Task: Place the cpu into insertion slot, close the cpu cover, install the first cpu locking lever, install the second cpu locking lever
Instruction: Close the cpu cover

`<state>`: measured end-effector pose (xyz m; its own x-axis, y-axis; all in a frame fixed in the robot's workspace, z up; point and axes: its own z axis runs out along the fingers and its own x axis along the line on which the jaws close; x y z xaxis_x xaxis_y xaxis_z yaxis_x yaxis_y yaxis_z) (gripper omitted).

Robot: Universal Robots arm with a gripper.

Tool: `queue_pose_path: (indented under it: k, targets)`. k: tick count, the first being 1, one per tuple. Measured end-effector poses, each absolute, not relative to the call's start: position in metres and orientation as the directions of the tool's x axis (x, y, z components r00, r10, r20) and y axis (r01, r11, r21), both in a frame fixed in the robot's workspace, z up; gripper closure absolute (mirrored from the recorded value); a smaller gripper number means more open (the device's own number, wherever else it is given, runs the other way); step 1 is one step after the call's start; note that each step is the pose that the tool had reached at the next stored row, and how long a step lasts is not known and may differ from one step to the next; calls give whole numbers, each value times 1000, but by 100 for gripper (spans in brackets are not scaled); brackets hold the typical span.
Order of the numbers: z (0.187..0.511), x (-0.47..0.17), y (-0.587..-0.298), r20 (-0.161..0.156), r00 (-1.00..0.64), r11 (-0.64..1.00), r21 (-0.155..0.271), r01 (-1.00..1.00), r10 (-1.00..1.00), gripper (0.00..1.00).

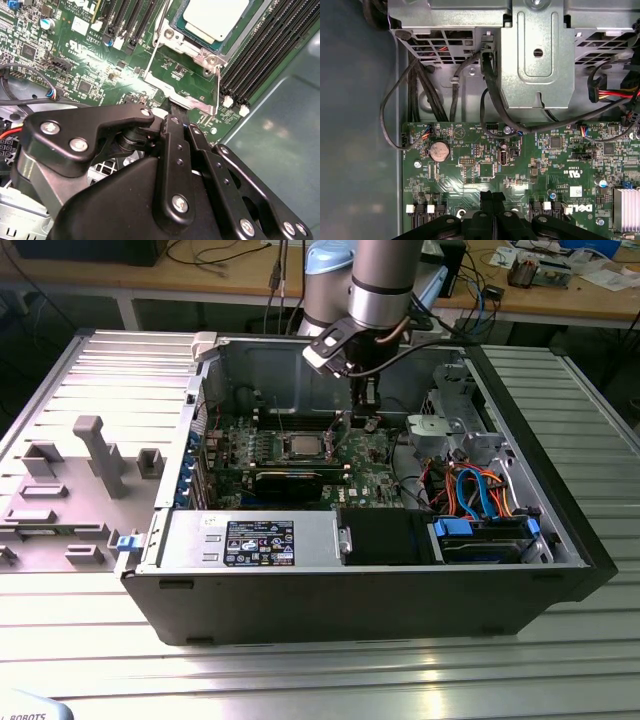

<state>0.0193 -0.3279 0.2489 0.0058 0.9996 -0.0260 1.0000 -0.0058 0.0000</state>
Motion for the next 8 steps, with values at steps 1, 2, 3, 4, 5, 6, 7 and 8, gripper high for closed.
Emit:
queue_pose_path:
  k: [1,2,3,4,5,6,7,8]
  targets:
    - [249,19,-328,-26,6,-6,0,1000,1000,89]
    - [249,18,-328,-26,5,-5,0,1000,1000,89]
    - [249,17,-328,-26,5,-5,0,1000,1000,89]
    - [249,16,-328,-26,5,-5,0,1000,1000,89]
    - [249,16,-328,-26,5,-5,0,1000,1000,89]
    - [249,16,-328,-26,5,-5,0,1000,1000,89]
    - [249,16,-328,-26,5,-5,0,1000,1000,89]
    - [249,15,-328,-26,5,-5,0,1000,1000,89]
